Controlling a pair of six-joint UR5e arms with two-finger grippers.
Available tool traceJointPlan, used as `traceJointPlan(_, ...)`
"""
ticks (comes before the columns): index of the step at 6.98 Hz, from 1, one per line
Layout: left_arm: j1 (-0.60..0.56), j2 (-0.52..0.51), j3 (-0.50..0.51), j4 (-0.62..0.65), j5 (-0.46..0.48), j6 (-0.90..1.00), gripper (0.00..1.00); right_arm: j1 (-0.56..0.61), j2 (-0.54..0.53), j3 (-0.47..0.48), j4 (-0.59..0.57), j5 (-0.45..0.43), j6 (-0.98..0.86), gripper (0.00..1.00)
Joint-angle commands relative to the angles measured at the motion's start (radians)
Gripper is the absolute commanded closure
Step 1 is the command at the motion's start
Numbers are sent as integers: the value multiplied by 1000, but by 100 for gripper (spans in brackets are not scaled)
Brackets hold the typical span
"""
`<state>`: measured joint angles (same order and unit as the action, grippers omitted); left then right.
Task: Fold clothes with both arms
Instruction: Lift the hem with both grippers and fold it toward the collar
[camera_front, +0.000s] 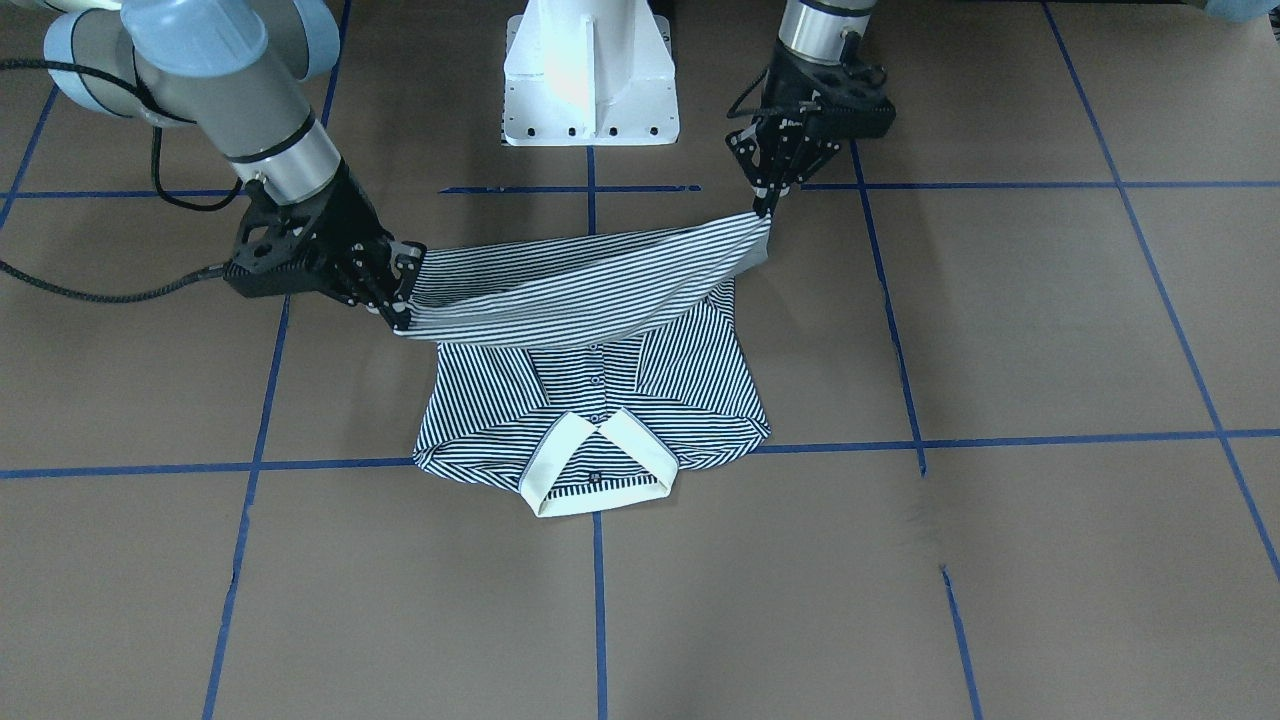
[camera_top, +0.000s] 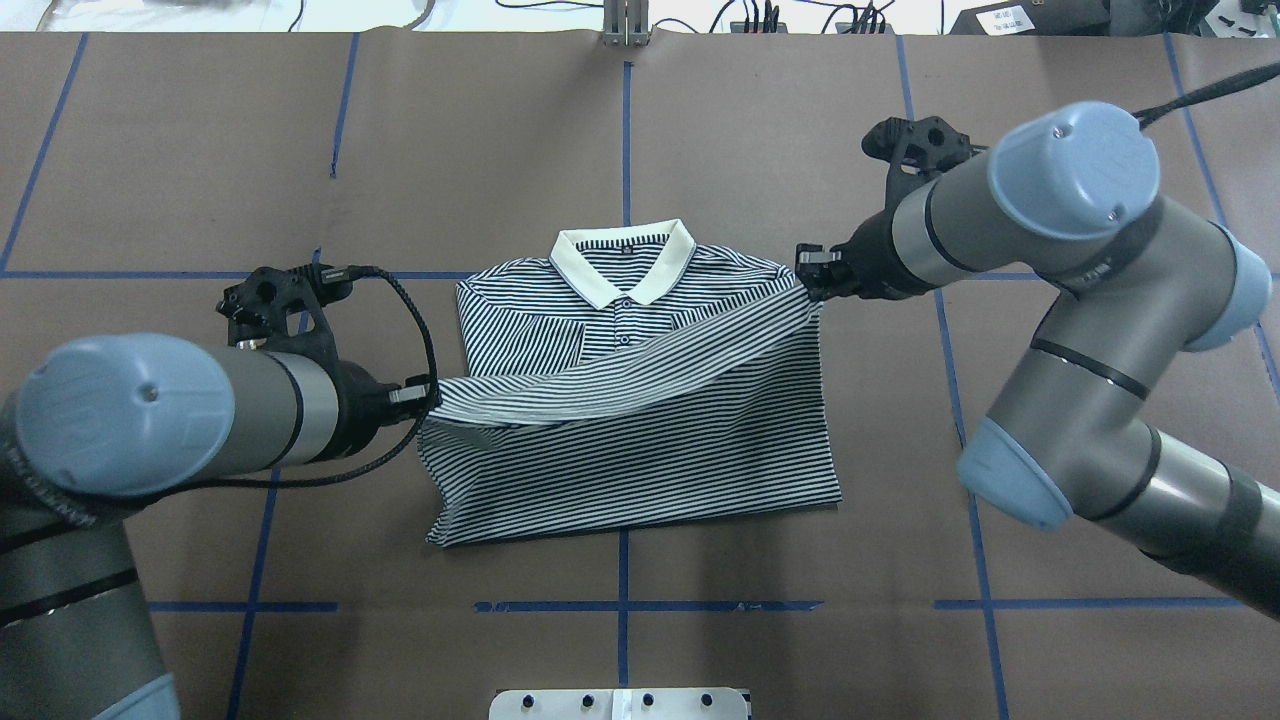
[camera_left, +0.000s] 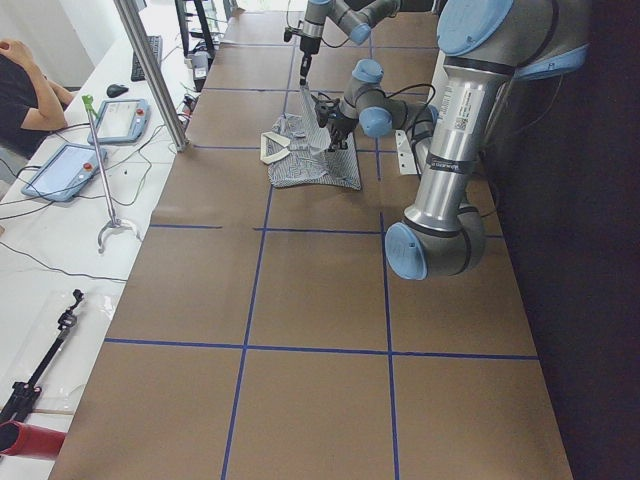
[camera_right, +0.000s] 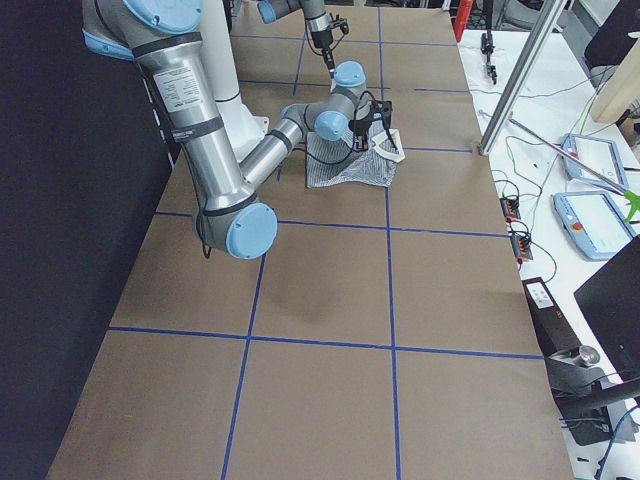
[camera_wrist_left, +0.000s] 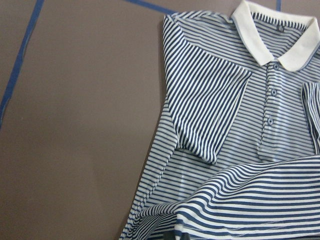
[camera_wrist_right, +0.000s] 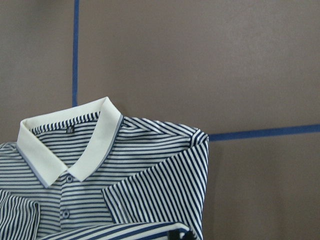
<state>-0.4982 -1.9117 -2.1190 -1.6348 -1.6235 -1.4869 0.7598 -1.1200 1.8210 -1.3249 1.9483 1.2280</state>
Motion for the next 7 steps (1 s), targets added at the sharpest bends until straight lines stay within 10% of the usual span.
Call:
traceJointPlan(1,-101,-15,188,-155,-2,75,100,41,45,-174,129,0,-5,100)
traceJointPlan(7,-106,-125,390,-218,-1,60,100,49,109,-328,193,0,1,100)
